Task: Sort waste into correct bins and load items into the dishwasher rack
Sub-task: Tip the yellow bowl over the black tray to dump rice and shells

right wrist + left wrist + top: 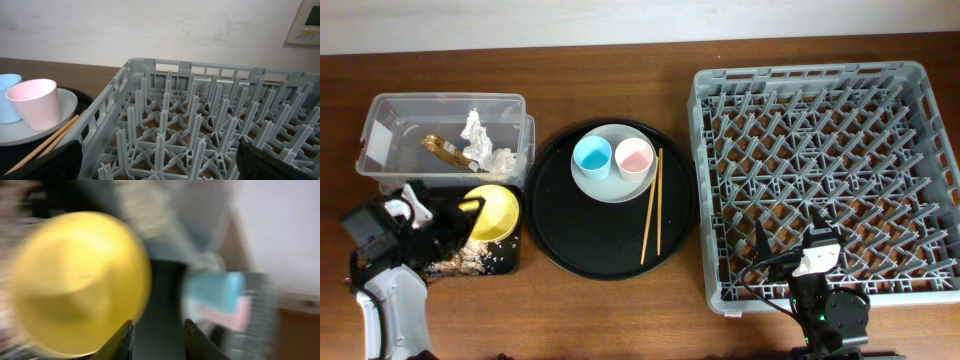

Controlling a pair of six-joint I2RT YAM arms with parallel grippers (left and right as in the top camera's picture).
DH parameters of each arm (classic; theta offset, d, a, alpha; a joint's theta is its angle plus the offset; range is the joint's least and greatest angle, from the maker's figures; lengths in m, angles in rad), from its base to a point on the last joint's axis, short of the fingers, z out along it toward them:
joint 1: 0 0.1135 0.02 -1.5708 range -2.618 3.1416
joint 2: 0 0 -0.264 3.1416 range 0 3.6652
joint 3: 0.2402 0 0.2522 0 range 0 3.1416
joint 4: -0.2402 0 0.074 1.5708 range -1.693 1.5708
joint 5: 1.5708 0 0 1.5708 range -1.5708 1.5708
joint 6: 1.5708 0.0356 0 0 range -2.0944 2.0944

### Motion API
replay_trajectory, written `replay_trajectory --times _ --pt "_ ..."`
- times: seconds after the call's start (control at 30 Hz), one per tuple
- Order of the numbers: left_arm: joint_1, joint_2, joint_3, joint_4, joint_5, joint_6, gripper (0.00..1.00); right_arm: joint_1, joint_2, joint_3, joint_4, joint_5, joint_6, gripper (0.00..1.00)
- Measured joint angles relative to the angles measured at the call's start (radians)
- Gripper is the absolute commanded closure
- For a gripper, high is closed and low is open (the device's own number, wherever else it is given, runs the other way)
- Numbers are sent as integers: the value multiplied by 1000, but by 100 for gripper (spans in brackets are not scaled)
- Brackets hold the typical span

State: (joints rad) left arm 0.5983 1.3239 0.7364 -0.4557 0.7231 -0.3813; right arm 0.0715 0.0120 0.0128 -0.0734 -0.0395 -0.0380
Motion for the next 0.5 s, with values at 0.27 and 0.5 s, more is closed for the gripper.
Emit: replay_trajectory --times 0.27,0.5 --pt "-5 0 8 -101 -390 154 69 0 0 0 0 0 0 2" --pt "-52 0 7 -13 -509 161 78 0 0 0 0 0 0 1"
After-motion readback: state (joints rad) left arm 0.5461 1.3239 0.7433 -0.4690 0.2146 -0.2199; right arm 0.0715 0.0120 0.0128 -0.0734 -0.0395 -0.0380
